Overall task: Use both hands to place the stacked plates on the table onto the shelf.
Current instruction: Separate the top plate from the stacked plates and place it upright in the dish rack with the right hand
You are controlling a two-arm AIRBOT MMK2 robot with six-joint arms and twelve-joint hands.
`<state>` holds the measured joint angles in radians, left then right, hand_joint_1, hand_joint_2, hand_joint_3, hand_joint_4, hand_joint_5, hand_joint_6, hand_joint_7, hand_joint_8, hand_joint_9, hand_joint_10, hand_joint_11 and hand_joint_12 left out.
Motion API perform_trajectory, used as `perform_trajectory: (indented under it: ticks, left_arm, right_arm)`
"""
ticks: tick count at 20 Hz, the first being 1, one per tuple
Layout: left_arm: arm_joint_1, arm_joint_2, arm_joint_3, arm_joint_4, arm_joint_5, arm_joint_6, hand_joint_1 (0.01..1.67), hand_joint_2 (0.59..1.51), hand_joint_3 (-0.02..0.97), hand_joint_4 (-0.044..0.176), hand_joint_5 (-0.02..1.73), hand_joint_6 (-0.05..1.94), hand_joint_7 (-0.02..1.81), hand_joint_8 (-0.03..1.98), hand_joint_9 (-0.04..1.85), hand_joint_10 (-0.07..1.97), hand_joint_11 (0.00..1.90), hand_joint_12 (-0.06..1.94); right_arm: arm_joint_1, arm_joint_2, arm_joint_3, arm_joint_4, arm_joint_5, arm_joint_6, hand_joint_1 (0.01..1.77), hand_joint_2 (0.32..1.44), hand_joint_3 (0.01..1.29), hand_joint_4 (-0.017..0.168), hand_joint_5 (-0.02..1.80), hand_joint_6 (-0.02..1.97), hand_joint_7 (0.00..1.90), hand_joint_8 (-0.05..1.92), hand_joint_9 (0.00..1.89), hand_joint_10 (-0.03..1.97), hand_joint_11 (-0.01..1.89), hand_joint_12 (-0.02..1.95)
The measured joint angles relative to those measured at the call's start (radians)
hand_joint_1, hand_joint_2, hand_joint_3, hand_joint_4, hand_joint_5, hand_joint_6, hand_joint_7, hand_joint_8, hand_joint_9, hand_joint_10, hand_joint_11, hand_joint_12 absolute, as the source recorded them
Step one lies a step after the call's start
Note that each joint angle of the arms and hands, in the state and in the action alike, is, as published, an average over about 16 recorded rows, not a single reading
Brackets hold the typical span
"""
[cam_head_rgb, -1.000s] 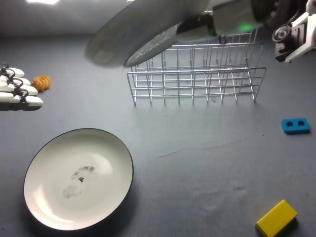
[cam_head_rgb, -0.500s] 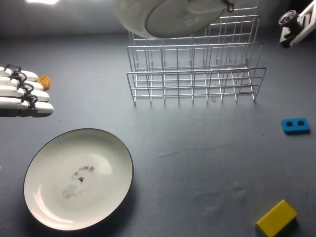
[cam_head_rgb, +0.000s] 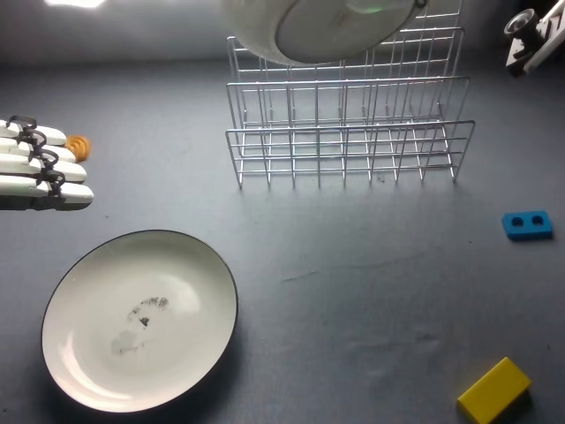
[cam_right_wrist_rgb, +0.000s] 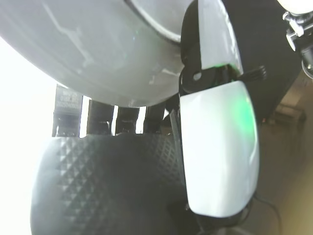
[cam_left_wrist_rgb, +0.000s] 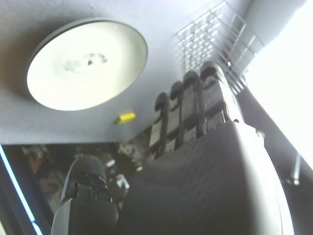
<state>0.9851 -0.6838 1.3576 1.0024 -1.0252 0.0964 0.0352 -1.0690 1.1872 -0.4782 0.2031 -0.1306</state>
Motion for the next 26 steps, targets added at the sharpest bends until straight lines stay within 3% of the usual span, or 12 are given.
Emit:
perform_trajectory:
  ticks: [13, 26]
  left_arm:
    - [-0.002, -0.006, 0.0, 0.033, -0.012, 0.0, 0.02, 1.181, 0.008, 0.006, 0.12, 0.01, 0.1, 0.02, 0.09, 0.01, 0.04, 0.03]
    - [-0.002, -0.006, 0.005, 0.03, -0.007, 0.0, 0.02, 1.181, 0.009, 0.006, 0.11, 0.01, 0.09, 0.02, 0.09, 0.01, 0.04, 0.03]
  right_arm:
    - [0.003, -0.041, 0.078, 0.028, -0.11, 0.078, 1.22, 0.97, 0.01, 0.018, 1.0, 0.88, 1.14, 0.73, 1.27, 0.0, 0.88, 0.89]
    - [-0.072, -0.129, 0.192, 0.072, -0.126, 0.09, 1.23, 0.99, 0.01, 0.012, 1.0, 0.86, 1.15, 0.72, 1.29, -0.01, 0.89, 0.9]
